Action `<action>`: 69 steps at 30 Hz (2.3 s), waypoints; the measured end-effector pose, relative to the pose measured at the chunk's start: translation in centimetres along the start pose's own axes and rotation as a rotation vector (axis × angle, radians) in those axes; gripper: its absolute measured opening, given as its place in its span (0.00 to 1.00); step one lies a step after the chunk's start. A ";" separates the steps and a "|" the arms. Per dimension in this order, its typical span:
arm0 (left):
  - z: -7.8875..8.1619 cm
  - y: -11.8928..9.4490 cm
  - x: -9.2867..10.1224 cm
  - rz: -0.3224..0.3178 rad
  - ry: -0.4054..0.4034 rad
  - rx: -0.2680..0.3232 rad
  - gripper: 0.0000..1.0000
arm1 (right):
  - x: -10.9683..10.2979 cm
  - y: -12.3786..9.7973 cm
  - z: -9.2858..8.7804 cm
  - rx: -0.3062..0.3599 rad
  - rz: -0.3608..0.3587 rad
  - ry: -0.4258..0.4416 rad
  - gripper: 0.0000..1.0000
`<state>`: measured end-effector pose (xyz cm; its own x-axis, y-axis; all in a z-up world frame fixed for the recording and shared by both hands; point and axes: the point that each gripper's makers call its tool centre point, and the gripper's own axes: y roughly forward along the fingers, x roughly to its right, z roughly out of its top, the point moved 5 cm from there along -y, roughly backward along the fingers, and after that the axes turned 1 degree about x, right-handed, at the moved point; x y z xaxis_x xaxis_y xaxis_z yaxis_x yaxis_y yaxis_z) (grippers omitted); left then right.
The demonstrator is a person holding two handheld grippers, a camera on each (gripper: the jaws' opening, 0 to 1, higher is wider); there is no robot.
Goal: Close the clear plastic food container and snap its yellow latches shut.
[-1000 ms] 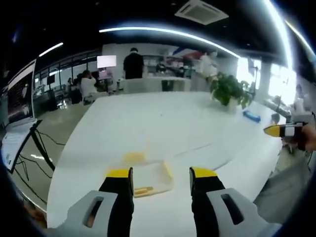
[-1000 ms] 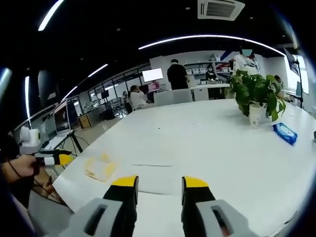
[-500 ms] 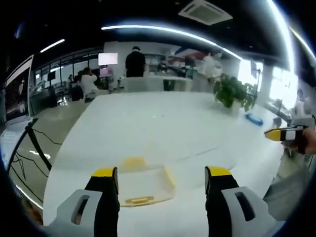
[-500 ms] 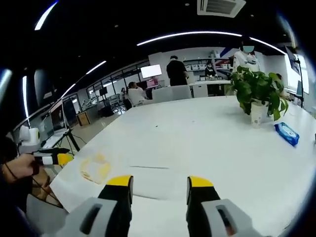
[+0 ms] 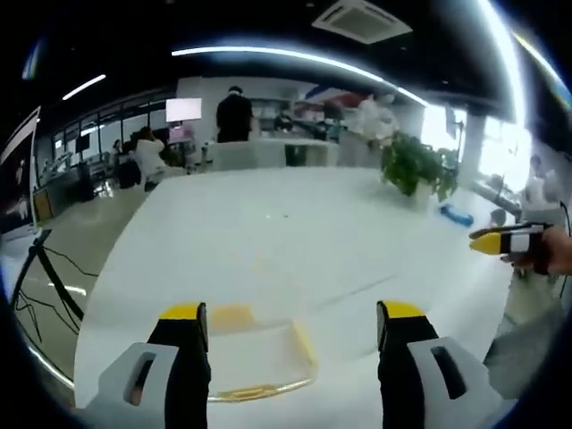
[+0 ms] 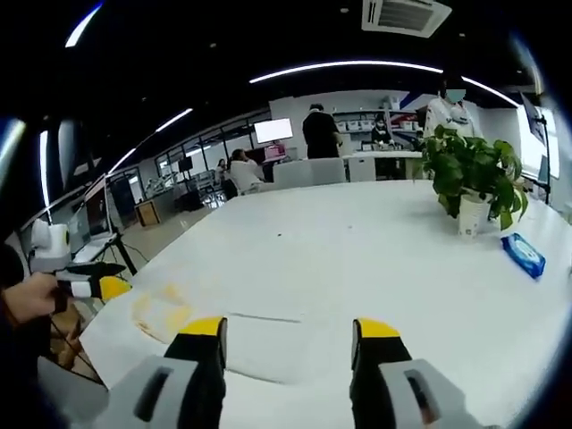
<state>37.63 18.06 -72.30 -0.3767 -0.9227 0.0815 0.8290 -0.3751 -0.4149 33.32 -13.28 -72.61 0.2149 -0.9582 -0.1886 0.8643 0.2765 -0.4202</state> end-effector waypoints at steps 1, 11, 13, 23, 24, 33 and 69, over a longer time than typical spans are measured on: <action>0.0 0.1 0.0 0.000 0.000 0.000 0.76 | 0.1 0.2 0.0 -0.007 0.002 0.003 0.54; 0.5 2.0 0.1 -0.005 0.012 -0.013 0.76 | 0.8 1.0 0.3 -0.002 -0.017 0.029 0.53; 0.6 2.3 0.2 -0.008 0.012 -0.011 0.75 | 0.8 1.1 0.3 -0.003 -0.016 0.023 0.53; 0.2 2.3 0.0 -0.008 0.004 -0.026 0.74 | 0.4 1.6 0.5 -0.003 -0.009 0.034 0.52; 0.1 2.3 -0.1 -0.011 0.007 -0.028 0.74 | 0.3 1.7 0.5 -0.003 -0.006 0.034 0.52; 0.1 2.1 -0.7 -0.001 -0.004 -0.022 0.73 | -0.6 2.2 0.7 -0.013 0.015 0.022 0.52; -2.8 -1.7 -9.1 0.116 -0.058 -0.066 0.71 | -9.8 6.6 0.6 -0.073 0.187 -0.073 0.50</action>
<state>38.44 27.37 -74.89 -0.2537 -0.9639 0.0807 0.8360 -0.2604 -0.4829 37.21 -2.06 -73.04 0.4036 -0.8915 -0.2058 0.7715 0.4525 -0.4473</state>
